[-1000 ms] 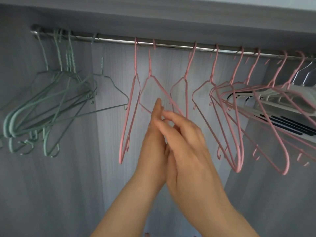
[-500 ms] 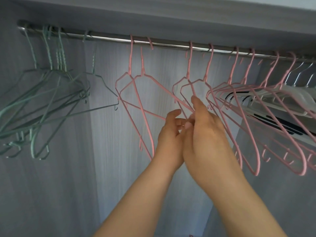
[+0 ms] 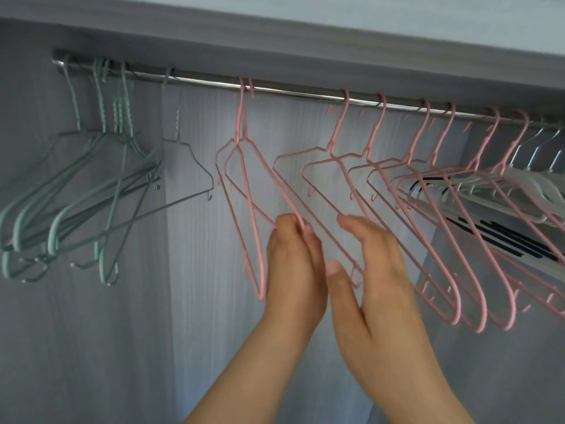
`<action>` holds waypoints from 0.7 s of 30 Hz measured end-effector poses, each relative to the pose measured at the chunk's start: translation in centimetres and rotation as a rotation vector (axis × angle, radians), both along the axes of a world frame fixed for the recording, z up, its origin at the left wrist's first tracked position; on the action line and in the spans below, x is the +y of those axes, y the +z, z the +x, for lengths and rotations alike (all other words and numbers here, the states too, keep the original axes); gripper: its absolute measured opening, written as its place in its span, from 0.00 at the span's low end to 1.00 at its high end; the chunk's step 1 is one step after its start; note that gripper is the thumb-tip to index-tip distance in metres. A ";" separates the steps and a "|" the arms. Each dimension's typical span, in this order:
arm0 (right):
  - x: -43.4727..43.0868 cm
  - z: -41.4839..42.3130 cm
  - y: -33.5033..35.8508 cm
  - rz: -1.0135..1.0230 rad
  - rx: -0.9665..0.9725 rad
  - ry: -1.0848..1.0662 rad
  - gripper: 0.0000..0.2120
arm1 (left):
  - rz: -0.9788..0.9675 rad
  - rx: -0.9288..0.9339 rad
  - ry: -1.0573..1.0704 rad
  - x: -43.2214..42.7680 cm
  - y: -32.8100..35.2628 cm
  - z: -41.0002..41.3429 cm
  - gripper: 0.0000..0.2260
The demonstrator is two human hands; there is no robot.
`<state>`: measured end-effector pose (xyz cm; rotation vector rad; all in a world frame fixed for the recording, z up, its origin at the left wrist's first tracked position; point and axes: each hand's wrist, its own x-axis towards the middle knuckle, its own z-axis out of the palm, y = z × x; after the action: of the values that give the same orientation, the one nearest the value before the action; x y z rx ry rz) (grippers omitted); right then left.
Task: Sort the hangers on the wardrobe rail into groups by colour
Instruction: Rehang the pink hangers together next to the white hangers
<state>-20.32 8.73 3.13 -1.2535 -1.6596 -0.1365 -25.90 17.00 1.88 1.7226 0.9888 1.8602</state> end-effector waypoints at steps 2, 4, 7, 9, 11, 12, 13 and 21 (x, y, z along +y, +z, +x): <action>-0.9 -0.1 -1.2 0.029 -0.010 0.018 0.19 | 0.037 -0.031 0.085 0.8 0.3 -0.5 0.06; -1.6 -0.2 -2.3 0.032 0.010 0.027 0.19 | 0.129 -0.020 0.168 1.5 1.3 -0.8 0.06; -2.2 -0.2 -3.6 0.015 0.031 0.031 0.18 | 0.239 -0.042 0.250 2.6 3.3 -1.5 0.08; -2.4 0.0 -4.2 0.012 0.041 0.035 0.18 | 0.226 -0.063 0.269 3.4 4.4 -1.9 0.09; -2.5 0.2 -4.8 -0.010 0.059 0.049 0.18 | 0.185 -0.083 0.267 4.1 4.7 -2.0 0.10; -2.5 0.3 -5.0 -0.026 0.067 0.055 0.17 | 0.158 -0.086 0.276 4.4 4.5 -1.9 0.10; -2.6 0.5 -5.3 -0.044 0.077 0.062 0.17 | 0.129 -0.089 0.288 4.5 4.0 -1.8 0.11; -0.5 3.9 -9.2 -0.266 0.163 0.156 0.16 | -0.015 -0.073 0.295 2.6 -4.8 -1.6 0.12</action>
<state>-16.46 8.27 -6.06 -1.2865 -1.6627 0.2839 -27.53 19.56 -2.97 1.5550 1.2802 2.0724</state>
